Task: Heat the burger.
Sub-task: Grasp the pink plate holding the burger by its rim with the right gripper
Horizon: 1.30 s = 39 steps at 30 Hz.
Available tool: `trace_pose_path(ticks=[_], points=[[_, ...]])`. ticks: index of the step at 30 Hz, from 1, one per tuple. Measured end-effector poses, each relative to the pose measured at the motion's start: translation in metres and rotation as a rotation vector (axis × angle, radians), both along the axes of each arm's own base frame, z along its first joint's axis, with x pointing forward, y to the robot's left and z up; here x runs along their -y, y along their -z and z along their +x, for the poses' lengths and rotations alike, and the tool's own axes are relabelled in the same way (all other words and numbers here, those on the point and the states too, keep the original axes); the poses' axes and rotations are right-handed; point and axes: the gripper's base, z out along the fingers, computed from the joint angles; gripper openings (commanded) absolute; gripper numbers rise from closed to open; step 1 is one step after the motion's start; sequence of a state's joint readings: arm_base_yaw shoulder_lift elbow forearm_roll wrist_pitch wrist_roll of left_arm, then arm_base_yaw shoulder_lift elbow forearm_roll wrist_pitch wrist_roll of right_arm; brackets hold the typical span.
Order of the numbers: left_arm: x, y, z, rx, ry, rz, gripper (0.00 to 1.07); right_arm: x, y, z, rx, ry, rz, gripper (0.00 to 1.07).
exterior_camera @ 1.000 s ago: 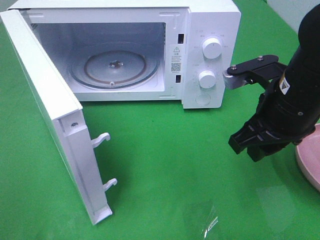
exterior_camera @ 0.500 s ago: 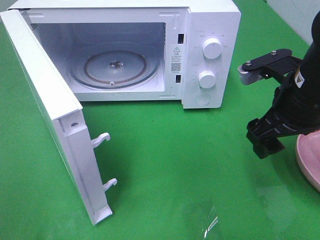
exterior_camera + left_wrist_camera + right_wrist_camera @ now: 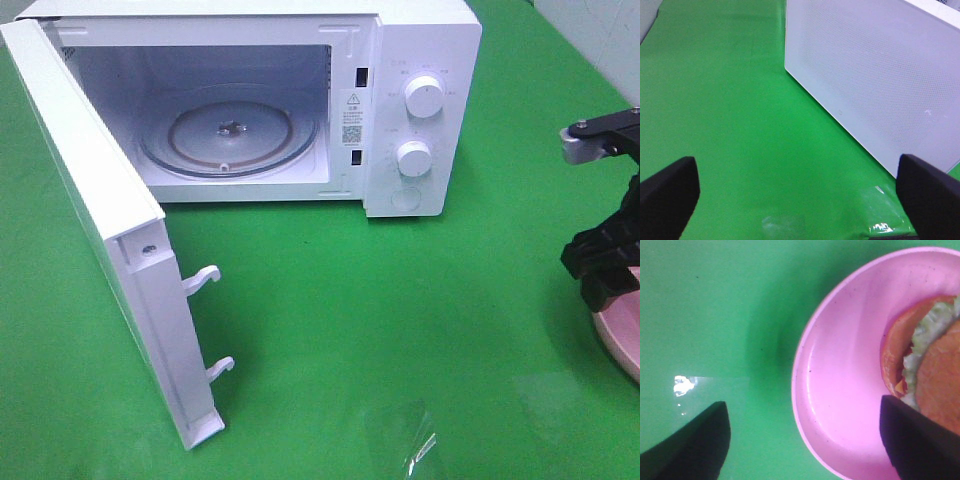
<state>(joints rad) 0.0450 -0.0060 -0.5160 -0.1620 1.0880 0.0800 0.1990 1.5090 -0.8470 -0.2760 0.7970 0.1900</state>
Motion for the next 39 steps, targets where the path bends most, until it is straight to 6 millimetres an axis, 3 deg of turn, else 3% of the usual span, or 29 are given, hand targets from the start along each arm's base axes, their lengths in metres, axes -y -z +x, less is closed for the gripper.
trace_pose_path(ticks=[12, 14, 17, 39], points=[[0.0, 0.0, 0.0, 0.0, 0.0, 0.0, 1.0, 0.009, 0.015, -0.003, 0.039, 0.01, 0.021, 0.78], [0.0, 0.0, 0.0, 0.0, 0.0, 0.0, 1.0, 0.017, 0.028, -0.003, 0.015, 0.035, 0.023, 0.77], [0.0, 0.0, 0.0, 0.0, 0.0, 0.0, 1.0, 0.019, 0.033, -0.003, 0.003, 0.042, 0.023, 0.77], [0.0, 0.0, 0.0, 0.0, 0.0, 0.0, 1.0, 0.016, 0.083, 0.011, -0.069, 0.037, 0.048, 0.76]])
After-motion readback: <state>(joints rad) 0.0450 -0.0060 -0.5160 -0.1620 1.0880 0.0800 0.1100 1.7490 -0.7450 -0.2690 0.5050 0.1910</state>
